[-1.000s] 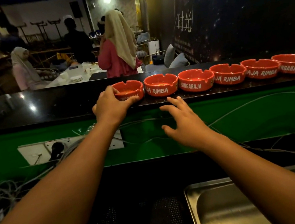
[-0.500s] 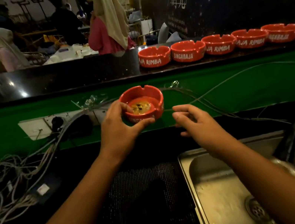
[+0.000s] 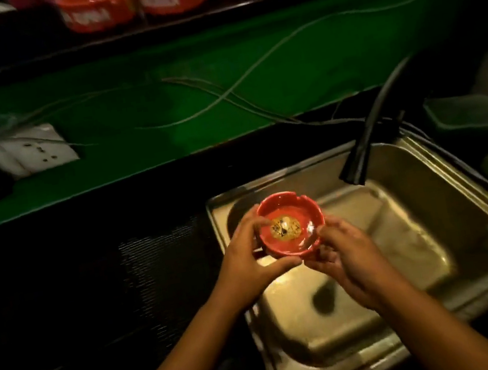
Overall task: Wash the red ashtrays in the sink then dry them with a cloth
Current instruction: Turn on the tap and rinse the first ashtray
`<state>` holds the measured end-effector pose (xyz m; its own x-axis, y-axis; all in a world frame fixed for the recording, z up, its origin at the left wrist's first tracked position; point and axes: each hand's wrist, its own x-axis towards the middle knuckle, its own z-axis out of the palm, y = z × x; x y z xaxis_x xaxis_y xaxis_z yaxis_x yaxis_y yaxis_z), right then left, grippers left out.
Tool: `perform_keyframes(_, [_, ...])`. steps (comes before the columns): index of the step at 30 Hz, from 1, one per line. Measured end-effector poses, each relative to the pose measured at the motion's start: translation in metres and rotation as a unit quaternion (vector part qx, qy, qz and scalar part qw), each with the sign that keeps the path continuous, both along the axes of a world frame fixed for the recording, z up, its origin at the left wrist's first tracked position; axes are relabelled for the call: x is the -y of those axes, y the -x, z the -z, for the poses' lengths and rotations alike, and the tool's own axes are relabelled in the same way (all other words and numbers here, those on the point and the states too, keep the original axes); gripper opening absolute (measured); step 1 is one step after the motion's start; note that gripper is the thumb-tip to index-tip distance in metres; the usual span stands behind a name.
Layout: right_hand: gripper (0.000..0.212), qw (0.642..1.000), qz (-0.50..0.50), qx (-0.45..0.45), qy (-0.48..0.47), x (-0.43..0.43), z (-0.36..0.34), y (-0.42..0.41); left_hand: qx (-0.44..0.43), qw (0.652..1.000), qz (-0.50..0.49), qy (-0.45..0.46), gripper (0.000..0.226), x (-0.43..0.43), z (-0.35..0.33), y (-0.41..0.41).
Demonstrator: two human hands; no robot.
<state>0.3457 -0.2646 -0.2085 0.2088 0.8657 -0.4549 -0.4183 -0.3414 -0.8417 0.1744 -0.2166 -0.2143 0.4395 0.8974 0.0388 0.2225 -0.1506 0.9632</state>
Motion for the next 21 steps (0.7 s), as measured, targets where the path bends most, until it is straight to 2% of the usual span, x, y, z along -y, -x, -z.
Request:
perform_keyframes(2, [0.018,0.999,0.017,0.016,0.022,0.006,0.017,-0.025,0.056,0.993,-0.005,0.106,0.067,0.007,0.010,-0.028])
perform_keyframes(4, [0.018,0.998,0.024,0.025,0.046,0.009,0.032,-0.048,0.080,0.967,-0.031,0.238,0.063,0.007,0.022,-0.055])
perform_keyframes(6, [0.017,0.998,0.021,0.023,0.060,0.007,0.045,-0.070,0.091,0.933,-0.050,0.345,0.042,0.003,0.032,-0.078])
perform_keyframes(7, [0.018,0.998,0.013,0.023,0.064,0.005,0.052,-0.081,0.094,0.922,-0.057,0.371,0.030,0.000,0.035,-0.088])
perform_keyframes(10, [0.022,0.995,-0.045,0.040,0.082,-0.004,0.064,-0.113,0.096,0.913,-0.080,0.388,0.018,-0.008,0.045,-0.113])
perform_keyframes(12, [0.029,0.988,-0.075,0.108,0.084,-0.014,0.066,-0.139,0.088,0.913,-0.088,0.390,0.019,-0.013,0.051,-0.124])
perform_keyframes(15, [0.030,0.965,0.020,0.248,0.079,-0.048,0.072,-0.196,0.071,0.913,-0.086,0.392,0.022,-0.020,0.062,-0.138])
perform_keyframes(17, [0.036,0.954,0.070,0.284,0.059,-0.075,0.074,-0.229,0.068,0.911,-0.086,0.398,0.022,-0.024,0.068,-0.145])
perform_keyframes(19, [0.053,0.939,0.097,0.328,0.041,-0.105,0.076,-0.253,0.066,0.907,-0.088,0.407,0.023,-0.029,0.073,-0.150])
perform_keyframes(21, [0.057,0.924,0.121,0.360,0.045,-0.139,0.077,-0.269,0.066,0.905,-0.092,0.411,0.025,-0.036,0.078,-0.153])
